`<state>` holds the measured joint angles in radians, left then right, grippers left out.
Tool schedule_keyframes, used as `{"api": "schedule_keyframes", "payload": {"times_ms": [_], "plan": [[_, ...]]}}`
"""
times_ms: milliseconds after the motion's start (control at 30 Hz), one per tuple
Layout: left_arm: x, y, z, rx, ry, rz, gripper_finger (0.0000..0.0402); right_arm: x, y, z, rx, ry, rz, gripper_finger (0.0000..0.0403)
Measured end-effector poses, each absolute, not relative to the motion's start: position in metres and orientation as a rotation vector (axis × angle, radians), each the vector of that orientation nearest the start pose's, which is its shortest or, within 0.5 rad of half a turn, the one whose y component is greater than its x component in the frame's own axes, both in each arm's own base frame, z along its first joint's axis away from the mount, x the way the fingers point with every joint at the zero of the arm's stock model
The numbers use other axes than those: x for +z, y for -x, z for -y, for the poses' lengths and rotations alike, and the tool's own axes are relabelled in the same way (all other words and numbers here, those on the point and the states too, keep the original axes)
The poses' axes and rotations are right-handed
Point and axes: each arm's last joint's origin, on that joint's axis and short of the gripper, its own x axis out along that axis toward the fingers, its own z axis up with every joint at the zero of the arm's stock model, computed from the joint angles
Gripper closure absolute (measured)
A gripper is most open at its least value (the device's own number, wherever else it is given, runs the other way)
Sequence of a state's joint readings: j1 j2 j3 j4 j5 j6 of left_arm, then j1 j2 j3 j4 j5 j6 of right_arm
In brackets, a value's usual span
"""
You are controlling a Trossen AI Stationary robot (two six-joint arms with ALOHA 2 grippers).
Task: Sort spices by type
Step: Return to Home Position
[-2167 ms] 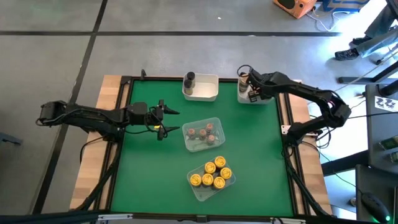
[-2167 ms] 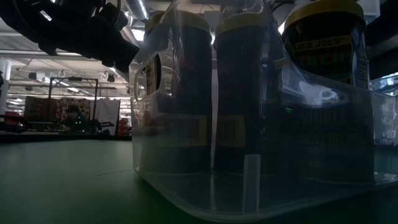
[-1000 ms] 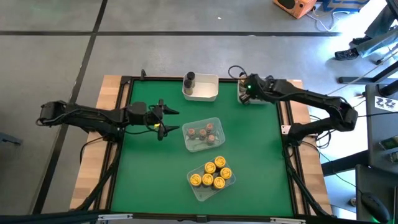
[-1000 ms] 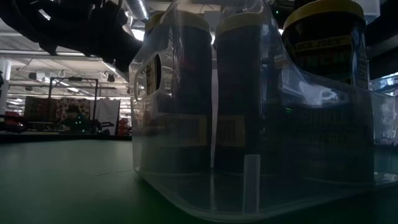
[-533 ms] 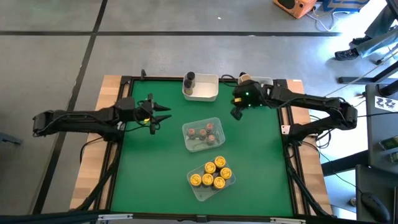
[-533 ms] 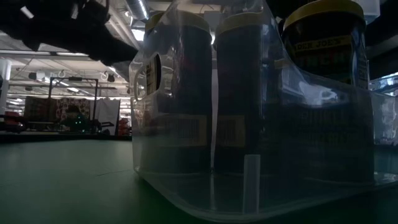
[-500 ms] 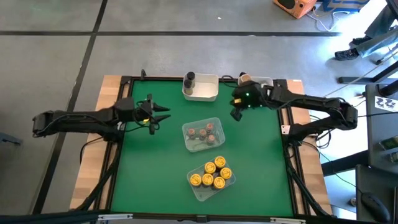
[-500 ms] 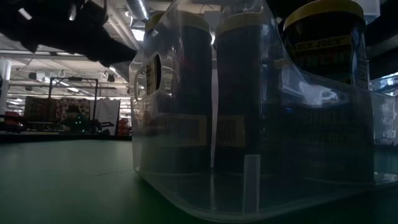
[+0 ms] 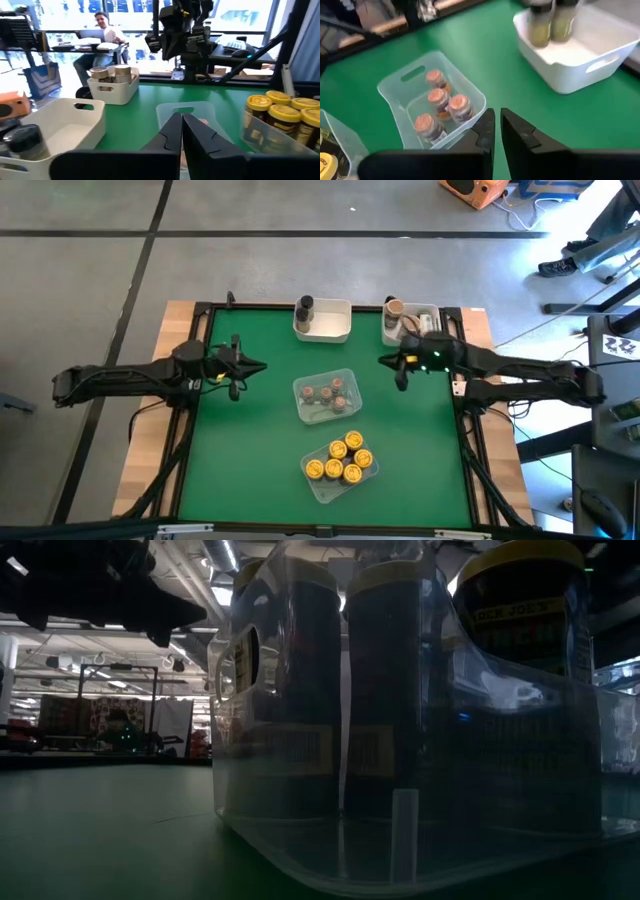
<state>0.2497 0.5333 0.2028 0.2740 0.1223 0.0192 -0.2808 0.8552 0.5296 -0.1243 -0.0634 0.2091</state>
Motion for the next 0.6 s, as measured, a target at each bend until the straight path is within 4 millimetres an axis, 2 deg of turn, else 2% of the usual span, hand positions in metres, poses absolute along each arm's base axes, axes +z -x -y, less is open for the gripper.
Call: {"api": "schedule_keyframes", "payload": {"times_ms": [133,233,600], "plan": [[0.211,-0.136,-0.031,0.117,0.002,-0.048,0.04,0.234,-0.156,0.038,-0.35,-0.224,-0.323,0.0371],[0.21,-0.136,-0.029,0.099,0.002,-0.048,0.04,0.228,-0.145,0.031,-0.354,-0.209,-0.282,0.0371],[0.21,-0.137,-0.023,0.017,-0.016,-0.05,0.04,0.199,-0.129,0.016,-0.128,-0.153,-0.104,0.0371]]}}
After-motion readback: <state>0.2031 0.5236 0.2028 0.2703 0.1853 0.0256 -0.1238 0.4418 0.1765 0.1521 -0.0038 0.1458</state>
